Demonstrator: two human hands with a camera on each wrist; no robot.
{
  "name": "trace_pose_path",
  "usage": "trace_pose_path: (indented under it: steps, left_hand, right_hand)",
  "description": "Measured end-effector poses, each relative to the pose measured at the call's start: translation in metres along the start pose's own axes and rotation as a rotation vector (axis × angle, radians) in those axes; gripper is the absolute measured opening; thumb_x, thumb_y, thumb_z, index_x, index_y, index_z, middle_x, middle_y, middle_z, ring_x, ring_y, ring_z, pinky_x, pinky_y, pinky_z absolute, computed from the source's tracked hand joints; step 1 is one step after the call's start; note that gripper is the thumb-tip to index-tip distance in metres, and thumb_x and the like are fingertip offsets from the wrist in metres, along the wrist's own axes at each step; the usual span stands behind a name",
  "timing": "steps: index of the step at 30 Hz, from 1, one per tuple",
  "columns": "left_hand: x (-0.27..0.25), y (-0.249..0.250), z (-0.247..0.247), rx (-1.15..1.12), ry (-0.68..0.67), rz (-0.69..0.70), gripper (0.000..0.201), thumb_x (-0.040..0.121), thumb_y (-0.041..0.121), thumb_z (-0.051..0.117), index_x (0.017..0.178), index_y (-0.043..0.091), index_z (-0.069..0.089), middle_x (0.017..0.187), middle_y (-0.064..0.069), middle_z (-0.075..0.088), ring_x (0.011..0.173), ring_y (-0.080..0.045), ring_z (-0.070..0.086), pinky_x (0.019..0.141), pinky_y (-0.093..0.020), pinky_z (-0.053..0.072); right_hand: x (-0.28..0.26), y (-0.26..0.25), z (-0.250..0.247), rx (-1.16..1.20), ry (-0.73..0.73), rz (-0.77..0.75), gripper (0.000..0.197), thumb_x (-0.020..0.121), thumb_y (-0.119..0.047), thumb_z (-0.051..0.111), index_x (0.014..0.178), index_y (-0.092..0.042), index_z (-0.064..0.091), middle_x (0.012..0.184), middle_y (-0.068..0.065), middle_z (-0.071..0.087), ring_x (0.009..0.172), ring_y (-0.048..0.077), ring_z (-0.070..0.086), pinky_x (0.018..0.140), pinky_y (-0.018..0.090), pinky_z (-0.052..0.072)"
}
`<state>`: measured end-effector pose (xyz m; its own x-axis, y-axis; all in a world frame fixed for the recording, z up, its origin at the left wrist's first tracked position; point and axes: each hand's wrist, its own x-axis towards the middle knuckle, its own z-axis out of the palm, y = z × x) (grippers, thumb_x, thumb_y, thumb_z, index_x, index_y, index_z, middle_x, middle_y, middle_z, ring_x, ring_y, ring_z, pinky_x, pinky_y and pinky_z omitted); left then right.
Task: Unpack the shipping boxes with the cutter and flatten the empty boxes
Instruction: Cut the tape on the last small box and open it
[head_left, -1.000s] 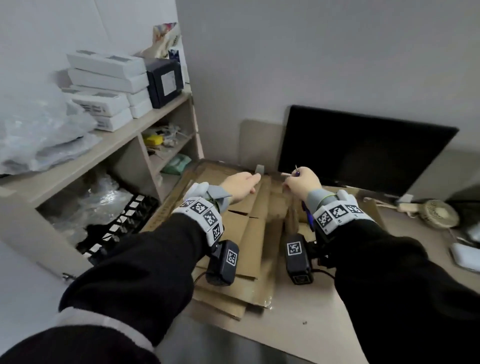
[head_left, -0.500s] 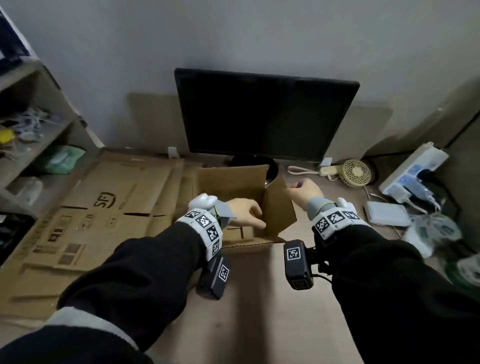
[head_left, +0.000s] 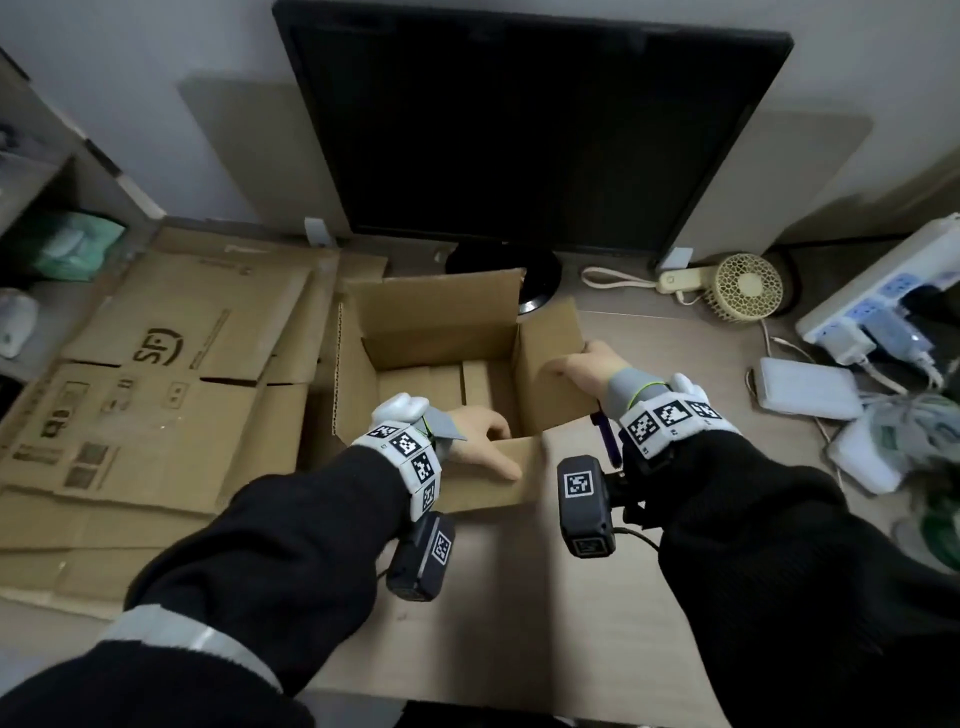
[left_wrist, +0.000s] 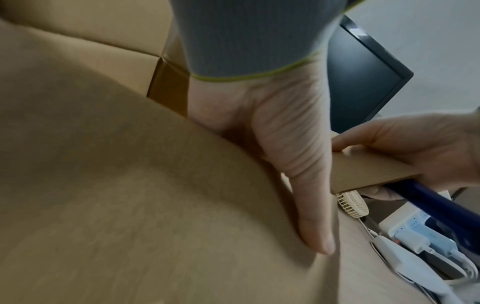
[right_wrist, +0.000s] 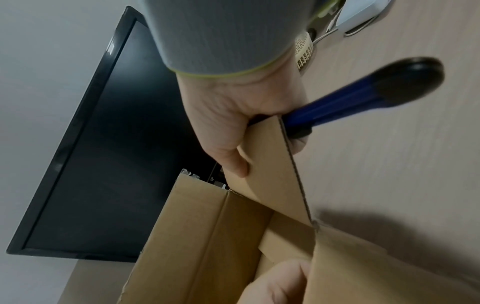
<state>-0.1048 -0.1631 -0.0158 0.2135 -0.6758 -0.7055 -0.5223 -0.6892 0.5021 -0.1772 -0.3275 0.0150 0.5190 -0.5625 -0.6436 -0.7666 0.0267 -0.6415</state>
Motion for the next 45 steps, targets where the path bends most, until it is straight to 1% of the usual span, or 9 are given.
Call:
trace_pose_path:
  steps: [5, 12, 18, 24, 27, 33, 36, 41, 45]
  left_hand:
    - [0.01, 0.002, -0.002, 0.141, 0.063, 0.102, 0.025, 0.08, 0.042, 0.071, 0.088, 0.021, 0.058, 0.071, 0.009, 0.052, 0.067, -0.012, 0.049, 0.059, -0.027, 0.037]
    - [-0.024, 0.028, -0.085, 0.046, 0.386, 0.192, 0.029, 0.084, 0.044, 0.067, 0.086, 0.015, 0.065, 0.075, 0.003, 0.059, 0.073, -0.015, 0.055, 0.06, -0.026, 0.036]
    - [-0.058, 0.027, -0.132, -0.436, 0.74, 0.345, 0.046, 0.06, 0.063, 0.051, 0.065, 0.017, 0.051, 0.062, 0.003, 0.049, 0.056, -0.012, 0.046, 0.058, -0.027, 0.036]
    - [-0.054, 0.004, -0.128, -0.879, 0.777, 0.265, 0.072, 0.055, 0.07, 0.067, 0.087, 0.005, 0.069, 0.086, -0.018, 0.069, 0.08, -0.033, 0.064, 0.085, -0.043, 0.051]
    - [-0.055, -0.009, -0.121, -0.975, 0.79, 0.262, 0.061, 0.066, 0.07, 0.06, 0.092, 0.017, 0.073, 0.094, -0.006, 0.073, 0.089, -0.024, 0.066, 0.089, -0.039, 0.05]
    - [-0.052, -0.037, -0.137, -0.773, 0.843, 0.157, 0.024, 0.103, 0.027, 0.04, 0.11, 0.016, 0.06, 0.104, 0.0, 0.061, 0.107, -0.026, 0.059, 0.097, -0.039, 0.046]
    - [-0.072, -0.032, -0.157, -0.679, 1.02, 0.113, 0.034, 0.103, 0.035, 0.035, 0.106, 0.014, 0.062, 0.101, 0.002, 0.061, 0.086, -0.009, 0.057, 0.073, -0.023, 0.044]
    - [-0.092, -0.023, -0.166, -0.409, 0.994, 0.202, 0.041, 0.087, 0.055, 0.057, 0.102, 0.018, 0.069, 0.105, -0.006, 0.069, 0.101, -0.018, 0.061, 0.087, -0.032, 0.043]
    - [-0.088, -0.013, -0.166, -0.1, 0.939, 0.123, 0.092, 0.085, 0.043, 0.068, 0.153, 0.018, 0.012, 0.157, -0.009, 0.016, 0.144, -0.026, 0.019, 0.114, -0.04, 0.021]
  right_hand:
    - [-0.008, 0.005, -0.001, 0.03, 0.039, -0.031, 0.048, 0.088, -0.031, 0.064, 0.125, -0.006, 0.047, 0.103, 0.011, 0.06, 0.087, 0.028, 0.062, 0.07, 0.036, 0.054]
    - [-0.017, -0.015, -0.021, 0.431, 0.119, -0.086, 0.061, 0.094, -0.065, 0.025, 0.11, -0.011, 0.048, 0.083, 0.002, 0.06, 0.052, 0.013, 0.034, 0.045, 0.02, 0.021]
    - [-0.02, -0.024, -0.017, 0.347, 0.093, -0.144, 0.064, 0.088, -0.066, 0.043, 0.119, -0.01, 0.05, 0.112, 0.003, 0.064, 0.059, 0.013, 0.039, 0.047, 0.022, 0.026]
    - [-0.022, -0.034, -0.007, 0.375, 0.085, -0.206, 0.06, 0.081, -0.066, 0.056, 0.113, -0.015, 0.047, 0.096, 0.002, 0.058, 0.059, 0.012, 0.04, 0.047, 0.024, 0.028]
    - [-0.019, -0.039, -0.01, 0.343, 0.122, -0.227, 0.059, 0.079, -0.066, 0.058, 0.109, -0.016, 0.051, 0.083, -0.002, 0.048, 0.061, 0.012, 0.04, 0.05, 0.024, 0.029]
    - [-0.01, -0.032, -0.007, 0.25, 0.215, -0.207, 0.062, 0.074, -0.073, 0.057, 0.101, -0.017, 0.054, 0.076, -0.006, 0.049, 0.064, 0.01, 0.044, 0.055, 0.024, 0.033]
    - [-0.011, -0.036, -0.008, 0.225, 0.216, -0.204, 0.063, 0.072, -0.073, 0.059, 0.094, -0.015, 0.055, 0.073, -0.004, 0.049, 0.059, 0.01, 0.042, 0.053, 0.024, 0.032]
    - [-0.015, -0.05, -0.01, 0.144, 0.218, -0.176, 0.063, 0.07, -0.078, 0.056, 0.084, -0.016, 0.05, 0.069, 0.0, 0.051, 0.053, 0.013, 0.04, 0.049, 0.026, 0.029]
    - [-0.024, -0.059, -0.012, 0.106, 0.166, -0.148, 0.071, 0.071, -0.077, 0.054, 0.102, -0.014, 0.055, 0.067, 0.001, 0.051, 0.047, 0.014, 0.039, 0.046, 0.024, 0.03]
